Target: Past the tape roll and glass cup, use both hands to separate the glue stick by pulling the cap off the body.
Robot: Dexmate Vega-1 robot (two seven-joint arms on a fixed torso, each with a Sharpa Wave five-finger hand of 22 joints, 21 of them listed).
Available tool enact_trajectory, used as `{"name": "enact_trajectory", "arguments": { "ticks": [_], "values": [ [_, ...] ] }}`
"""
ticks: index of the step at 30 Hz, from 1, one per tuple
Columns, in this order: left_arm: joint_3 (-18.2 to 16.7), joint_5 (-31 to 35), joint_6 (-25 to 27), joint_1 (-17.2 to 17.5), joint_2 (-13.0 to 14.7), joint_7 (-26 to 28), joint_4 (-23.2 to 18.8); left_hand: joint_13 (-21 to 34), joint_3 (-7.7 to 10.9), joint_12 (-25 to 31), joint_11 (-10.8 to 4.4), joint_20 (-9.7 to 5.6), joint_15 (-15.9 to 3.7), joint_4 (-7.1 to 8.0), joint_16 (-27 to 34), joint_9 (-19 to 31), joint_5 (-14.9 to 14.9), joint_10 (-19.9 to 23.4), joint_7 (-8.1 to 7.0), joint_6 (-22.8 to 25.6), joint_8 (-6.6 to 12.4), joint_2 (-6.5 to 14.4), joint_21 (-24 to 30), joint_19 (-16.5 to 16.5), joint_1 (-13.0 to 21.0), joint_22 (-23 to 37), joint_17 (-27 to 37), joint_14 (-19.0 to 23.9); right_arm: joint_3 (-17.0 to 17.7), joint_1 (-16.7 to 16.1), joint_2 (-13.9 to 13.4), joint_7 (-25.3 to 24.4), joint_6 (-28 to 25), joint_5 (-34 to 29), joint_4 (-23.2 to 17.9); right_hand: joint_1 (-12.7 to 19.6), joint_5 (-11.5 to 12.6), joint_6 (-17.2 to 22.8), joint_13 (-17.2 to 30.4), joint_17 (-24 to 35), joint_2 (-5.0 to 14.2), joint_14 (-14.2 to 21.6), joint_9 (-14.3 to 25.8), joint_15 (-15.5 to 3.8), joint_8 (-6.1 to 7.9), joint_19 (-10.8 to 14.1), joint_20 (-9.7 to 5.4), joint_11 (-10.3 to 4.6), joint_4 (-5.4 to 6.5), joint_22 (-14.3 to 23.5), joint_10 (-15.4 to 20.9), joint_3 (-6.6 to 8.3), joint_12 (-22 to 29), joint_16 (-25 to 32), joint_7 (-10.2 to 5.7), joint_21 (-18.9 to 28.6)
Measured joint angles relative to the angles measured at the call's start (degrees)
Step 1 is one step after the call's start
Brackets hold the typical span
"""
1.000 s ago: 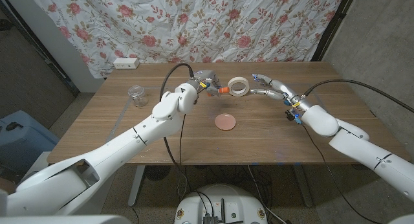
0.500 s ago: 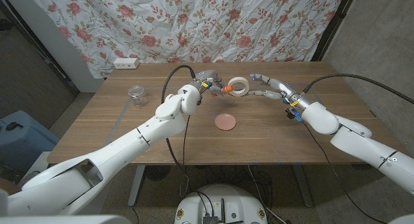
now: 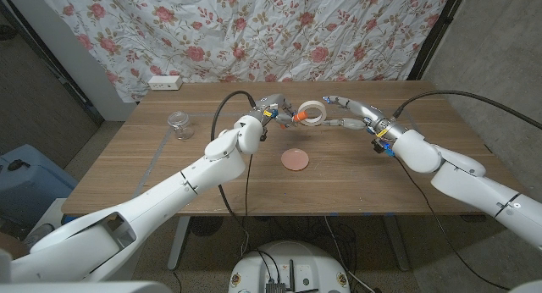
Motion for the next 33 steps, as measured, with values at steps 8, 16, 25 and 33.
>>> {"name": "enact_trajectory", "arguments": {
  "ticks": [8, 16, 25, 33],
  "values": [
    [0.1, -2.3, -0.3, 0.1, 0.4, 1.3, 0.0, 0.0, -0.07, -0.2, 0.00, 0.00, 0.00, -0.07, 0.0, 0.0, 0.2, 0.0, 0.01, 0.0, 0.04, 0.1, 0.0, 0.0, -0.1, 0.0, 0.0, 0.0, -0.7, 0.9, -0.1, 0.6, -0.6, -1.7, -0.7, 2.6, 0.3, 0.7, 0.3, 0.3, -0.52, 0.8, 0.0, -0.44, 0.00, 0.4, 0.39, 0.03, -0.15, 0.0, 1.1, 0.63, 0.5, 0.5, -0.10, 0.0],
    [0.6, -3.7, -0.5, 0.1, 1.2, 1.7, -0.7, 0.0, -0.07, -0.2, 0.00, 0.00, 0.00, -0.07, 0.0, -0.1, 0.2, 0.0, 0.10, -0.1, 0.06, 0.1, 0.0, 0.0, -0.1, 0.0, 0.0, 0.0, -1.3, 1.9, -0.1, 1.4, -0.9, -3.3, -1.0, 3.7, 0.3, 1.0, 0.3, 0.3, -0.25, 1.2, 0.3, -0.44, 0.44, 1.0, 0.58, -0.37, 0.09, 0.0, 1.5, 0.87, 0.5, 0.5, -0.41, 0.0],
    [1.0, -4.6, -1.1, 0.1, 1.9, 2.2, -1.2, 0.0, -0.39, -0.3, 0.00, 0.00, 0.00, 0.09, 0.0, -0.1, 0.2, 0.0, 0.09, -0.1, 0.05, 0.1, 0.0, 0.0, -0.1, 0.0, 0.0, 0.0, -2.1, 3.4, -0.1, 2.9, -0.9, -4.3, -1.1, 4.3, 0.3, 1.3, 0.5, 0.3, -0.85, 1.6, 0.3, -0.83, 0.44, 1.0, 0.58, -0.69, -0.23, 0.0, 1.8, 1.18, 0.5, 0.5, -0.72, 0.0],
    [1.3, -5.2, -1.7, 0.1, 2.1, 2.4, -1.2, 0.0, -0.47, -0.6, 0.01, 0.00, 0.00, 0.02, 0.0, -0.1, 0.1, 0.0, 0.19, -0.2, 0.03, 0.6, 0.0, 0.0, 0.5, 0.0, 0.0, 0.0, -2.8, 4.7, 0.1, 4.3, -0.8, -5.1, -1.1, 4.9, 0.3, 1.6, 0.5, 0.3, -1.46, 1.6, 0.3, -0.85, 0.44, 1.0, 0.59, -0.59, 0.01, 0.0, 2.3, 1.42, 0.9, 0.8, -1.03, 0.2]
  ]
}}
